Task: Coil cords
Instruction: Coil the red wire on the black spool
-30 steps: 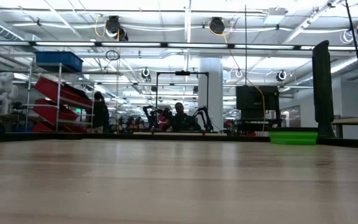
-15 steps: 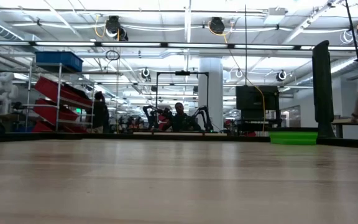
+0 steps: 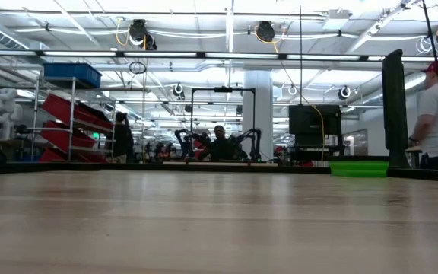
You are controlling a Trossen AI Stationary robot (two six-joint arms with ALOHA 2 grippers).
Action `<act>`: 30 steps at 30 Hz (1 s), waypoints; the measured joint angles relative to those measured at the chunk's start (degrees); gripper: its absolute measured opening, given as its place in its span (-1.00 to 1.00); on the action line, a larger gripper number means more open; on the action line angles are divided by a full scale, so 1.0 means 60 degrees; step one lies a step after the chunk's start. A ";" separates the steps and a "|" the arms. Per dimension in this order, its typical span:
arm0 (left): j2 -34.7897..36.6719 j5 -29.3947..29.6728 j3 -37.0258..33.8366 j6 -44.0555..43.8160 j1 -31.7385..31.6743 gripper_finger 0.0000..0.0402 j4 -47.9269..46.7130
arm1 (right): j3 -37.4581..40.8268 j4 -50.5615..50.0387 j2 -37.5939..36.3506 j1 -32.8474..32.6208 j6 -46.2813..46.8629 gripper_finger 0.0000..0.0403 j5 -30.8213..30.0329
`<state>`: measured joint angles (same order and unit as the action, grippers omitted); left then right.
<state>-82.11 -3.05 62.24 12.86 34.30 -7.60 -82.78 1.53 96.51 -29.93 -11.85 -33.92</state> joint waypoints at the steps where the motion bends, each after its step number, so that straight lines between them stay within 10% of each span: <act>1: 0.0000 -0.0004 0.0003 0.0004 -0.0002 -0.97 0.0047 | 0.0000 -0.0002 0.0000 0.0036 0.0076 -1.00 0.0116; 30: 0.0000 -0.0059 0.0011 0.0769 0.0286 -0.97 0.1287 | 0.0004 -0.0009 0.0637 0.0702 0.1204 -1.00 0.1781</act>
<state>-82.11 -3.40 62.30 17.47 36.01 0.12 -82.76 1.48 100.33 -25.71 -4.63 -23.24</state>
